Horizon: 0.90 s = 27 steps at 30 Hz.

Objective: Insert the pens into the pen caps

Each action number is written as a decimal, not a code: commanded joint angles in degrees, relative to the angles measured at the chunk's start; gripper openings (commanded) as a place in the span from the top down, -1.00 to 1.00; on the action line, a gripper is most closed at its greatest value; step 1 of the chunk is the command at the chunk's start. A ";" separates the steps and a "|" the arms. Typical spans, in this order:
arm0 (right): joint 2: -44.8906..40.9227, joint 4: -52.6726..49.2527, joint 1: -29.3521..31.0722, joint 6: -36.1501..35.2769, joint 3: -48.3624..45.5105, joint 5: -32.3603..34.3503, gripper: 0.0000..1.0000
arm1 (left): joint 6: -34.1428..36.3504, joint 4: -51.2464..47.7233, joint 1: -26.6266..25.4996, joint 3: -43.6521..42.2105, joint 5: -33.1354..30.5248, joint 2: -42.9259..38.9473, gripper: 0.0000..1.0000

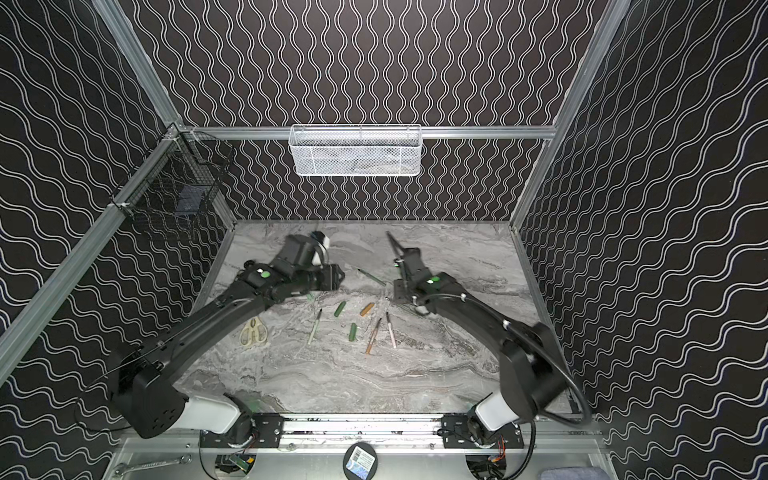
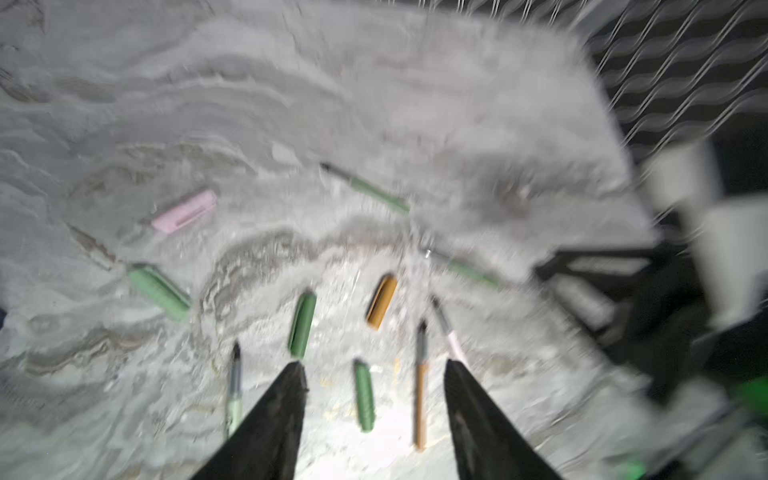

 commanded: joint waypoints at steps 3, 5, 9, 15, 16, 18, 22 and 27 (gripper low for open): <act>-10.03 10.67 -9.02 4.25 -10.03 -13.85 0.43 | 3.17 -7.85 -8.06 2.37 3.34 8.91 0.05; -11.18 10.34 -11.05 3.70 -10.53 -17.03 0.43 | 4.09 -10.19 -9.38 4.83 5.75 14.23 0.31; -11.75 7.91 -11.48 3.42 -10.07 -16.31 0.45 | 5.23 -15.02 -13.09 10.10 1.74 21.20 0.24; -11.57 6.71 -11.56 3.48 -10.41 -14.62 0.51 | 5.70 -18.40 -16.33 13.68 -0.05 27.38 0.20; -12.05 6.74 -11.63 3.40 -10.60 -14.55 0.50 | 5.22 -18.52 -16.51 13.32 -0.62 28.09 0.20; -12.70 6.87 -11.64 3.31 -10.92 -14.44 0.50 | 4.67 -18.17 -16.81 12.78 -1.42 29.00 0.20; -13.35 7.04 -11.64 3.41 -11.24 -14.04 0.50 | 3.76 -17.04 -17.22 12.40 -1.27 31.13 0.21; -13.87 7.21 -11.65 3.36 -11.55 -14.44 0.50 | 2.71 -14.06 -17.33 10.72 -2.12 32.56 0.27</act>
